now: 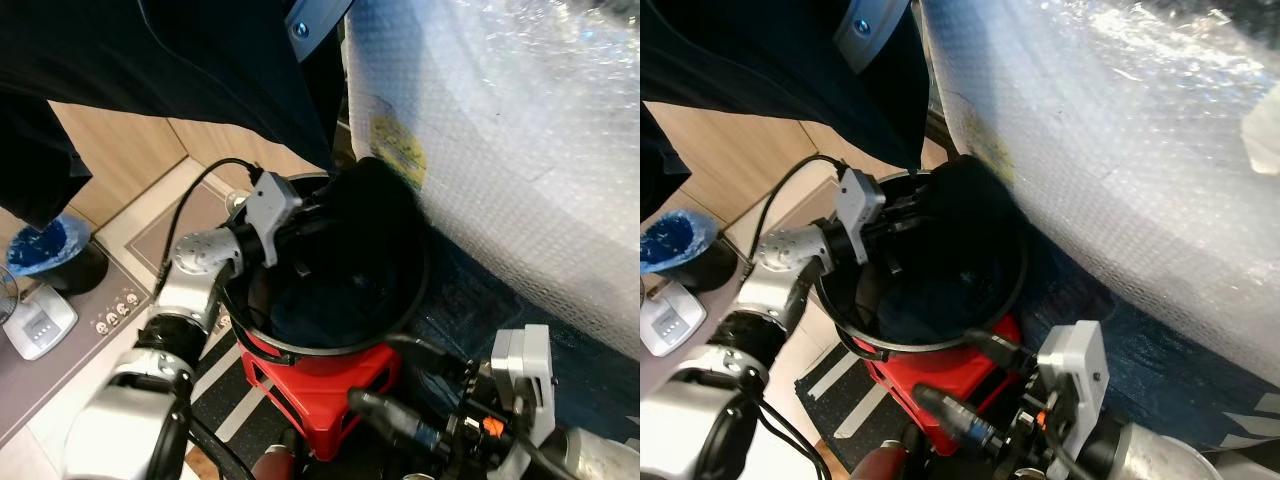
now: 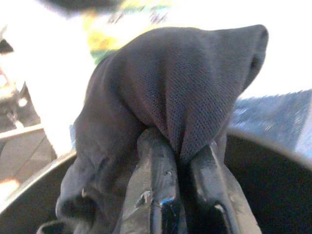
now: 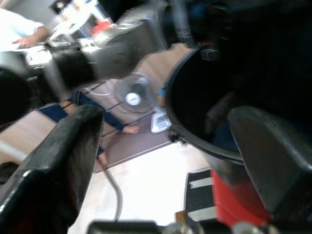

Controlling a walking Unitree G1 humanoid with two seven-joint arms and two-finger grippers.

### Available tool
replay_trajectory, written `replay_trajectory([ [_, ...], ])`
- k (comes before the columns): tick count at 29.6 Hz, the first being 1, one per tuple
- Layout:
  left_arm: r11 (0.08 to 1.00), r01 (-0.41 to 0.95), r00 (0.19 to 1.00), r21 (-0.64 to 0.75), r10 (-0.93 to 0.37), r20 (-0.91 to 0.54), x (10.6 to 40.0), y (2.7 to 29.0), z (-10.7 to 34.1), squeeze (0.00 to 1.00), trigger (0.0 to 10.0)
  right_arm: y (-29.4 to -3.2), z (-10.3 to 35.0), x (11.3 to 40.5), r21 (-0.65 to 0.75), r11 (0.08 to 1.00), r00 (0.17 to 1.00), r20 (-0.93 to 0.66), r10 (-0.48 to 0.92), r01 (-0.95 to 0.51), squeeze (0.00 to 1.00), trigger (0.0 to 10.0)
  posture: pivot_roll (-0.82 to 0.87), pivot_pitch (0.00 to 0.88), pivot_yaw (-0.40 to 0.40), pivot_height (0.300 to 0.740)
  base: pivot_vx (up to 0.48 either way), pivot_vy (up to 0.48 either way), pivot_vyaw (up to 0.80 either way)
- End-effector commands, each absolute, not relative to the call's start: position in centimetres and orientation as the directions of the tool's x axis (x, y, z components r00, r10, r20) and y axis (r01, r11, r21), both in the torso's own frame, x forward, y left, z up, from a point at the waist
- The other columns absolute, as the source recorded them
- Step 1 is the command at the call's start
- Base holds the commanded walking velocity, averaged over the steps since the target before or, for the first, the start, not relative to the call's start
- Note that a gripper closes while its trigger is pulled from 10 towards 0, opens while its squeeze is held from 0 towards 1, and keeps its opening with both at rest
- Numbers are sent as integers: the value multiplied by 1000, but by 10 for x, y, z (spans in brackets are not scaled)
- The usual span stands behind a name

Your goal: Clothes washing

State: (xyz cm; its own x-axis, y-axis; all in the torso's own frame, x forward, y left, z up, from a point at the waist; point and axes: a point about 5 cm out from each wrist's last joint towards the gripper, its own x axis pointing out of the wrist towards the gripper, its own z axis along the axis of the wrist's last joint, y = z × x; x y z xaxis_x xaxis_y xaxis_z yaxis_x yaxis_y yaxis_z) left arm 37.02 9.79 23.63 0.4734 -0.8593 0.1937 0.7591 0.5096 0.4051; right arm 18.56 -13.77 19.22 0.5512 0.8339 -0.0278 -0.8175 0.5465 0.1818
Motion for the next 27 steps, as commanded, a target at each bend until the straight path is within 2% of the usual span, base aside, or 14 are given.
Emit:
replay_trajectory([
  [1,500,756,445,422,-866,228,363,94,243,0,10000,-140,185,188,180,558,563,-27,826,-810,0,10000,-140,277,173,740,0,0,0],
  [5,486,761,402,429,-873,277,348,83,255,0,10000,-153,176,200,174,593,603,7,798,-786,0,10000,-134,227,179,740,0,0,0],
  [10,455,784,362,422,-888,284,333,73,262,0,10000,-161,170,205,183,590,606,44,794,-787,0,10000,-125,190,186,740,0,0,0],
  [12,388,811,290,437,-917,274,317,60,264,0,10000,-163,166,207,203,575,598,78,798,-793,0,10000,-121,156,188,740,0,0,0],
  [17,305,849,211,431,-944,252,295,46,269,0,10000,-165,163,209,223,553,587,133,799,-803,0,10000,-115,125,186,740,0,0,0],
  [22,251,850,143,463,-956,256,278,29,286,0,10000,-169,162,221,140,623,639,154,754,-769,0,10000,-105,96,175,740,0,0,0],
  [25,252,850,143,462,-956,257,276,26,290,0,10000,-171,163,224,124,637,649,167,742,-761,0,10000,-104,88,169,740,0,0,0],
  [27,255,849,138,463,-953,271,279,21,303,0,10000,-175,168,232,84,683,684,191,704,-726,0,10000,-104,68,163,740,0,0,0],
])
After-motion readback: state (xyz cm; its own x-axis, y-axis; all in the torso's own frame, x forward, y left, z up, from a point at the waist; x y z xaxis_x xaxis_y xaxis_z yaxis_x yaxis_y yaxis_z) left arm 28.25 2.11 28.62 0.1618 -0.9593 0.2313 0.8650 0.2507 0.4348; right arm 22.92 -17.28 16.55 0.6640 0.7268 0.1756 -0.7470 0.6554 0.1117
